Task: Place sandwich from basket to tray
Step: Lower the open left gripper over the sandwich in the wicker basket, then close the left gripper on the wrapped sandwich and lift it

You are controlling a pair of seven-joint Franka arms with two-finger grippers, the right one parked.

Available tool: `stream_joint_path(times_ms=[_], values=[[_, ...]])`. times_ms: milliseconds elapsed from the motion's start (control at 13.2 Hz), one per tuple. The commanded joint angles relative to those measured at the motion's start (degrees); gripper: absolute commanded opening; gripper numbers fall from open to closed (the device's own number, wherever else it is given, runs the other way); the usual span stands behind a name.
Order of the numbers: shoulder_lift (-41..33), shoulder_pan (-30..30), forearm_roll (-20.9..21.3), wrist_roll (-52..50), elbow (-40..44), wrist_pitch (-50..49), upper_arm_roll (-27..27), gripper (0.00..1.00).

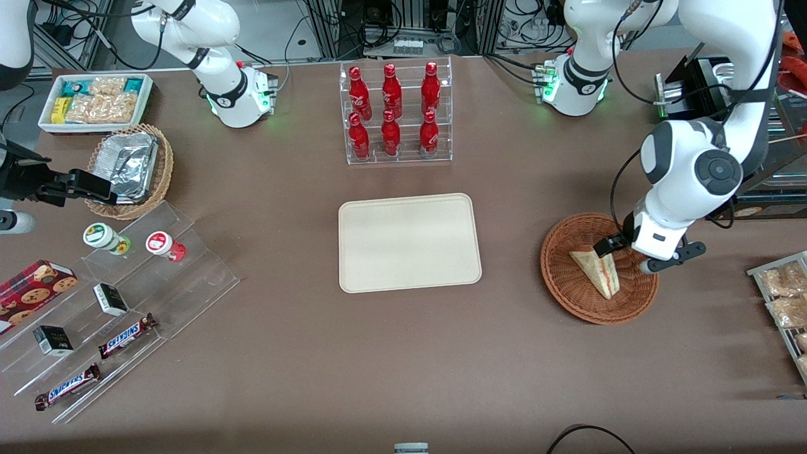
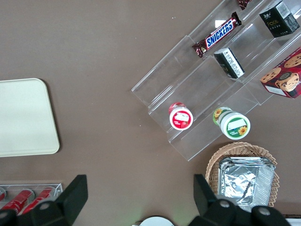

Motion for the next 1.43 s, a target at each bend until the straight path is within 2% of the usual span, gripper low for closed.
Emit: stream_joint_path(times_ms=[0, 604, 679, 830, 906, 1132, 1208, 1358], values=[[1.3, -0.5, 0.5, -2.2, -1.0, 3.1, -0.1, 1.00], [7.2, -0.6, 0.5, -3.0, -1.0, 10.4, -0.2, 0.99], [7.6, -0.6, 0.4, -3.1, -1.0, 10.5, -0.3, 0.84], [7.6, -0.8, 0.5, -3.6, -0.8, 10.4, -0.3, 0.22], [7.6, -1.3, 0.5, -3.5, -0.8, 10.3, -0.3, 0.00], [5.8, -1.3, 0.5, -3.2, -0.2, 9.1, -0.3, 0.00], [4.9, -1.4, 0.5, -3.0, 0.9, 6.5, -0.3, 0.00], [3.6, -1.8, 1.3, -2.7, 7.7, -4.9, -0.6, 0.00]])
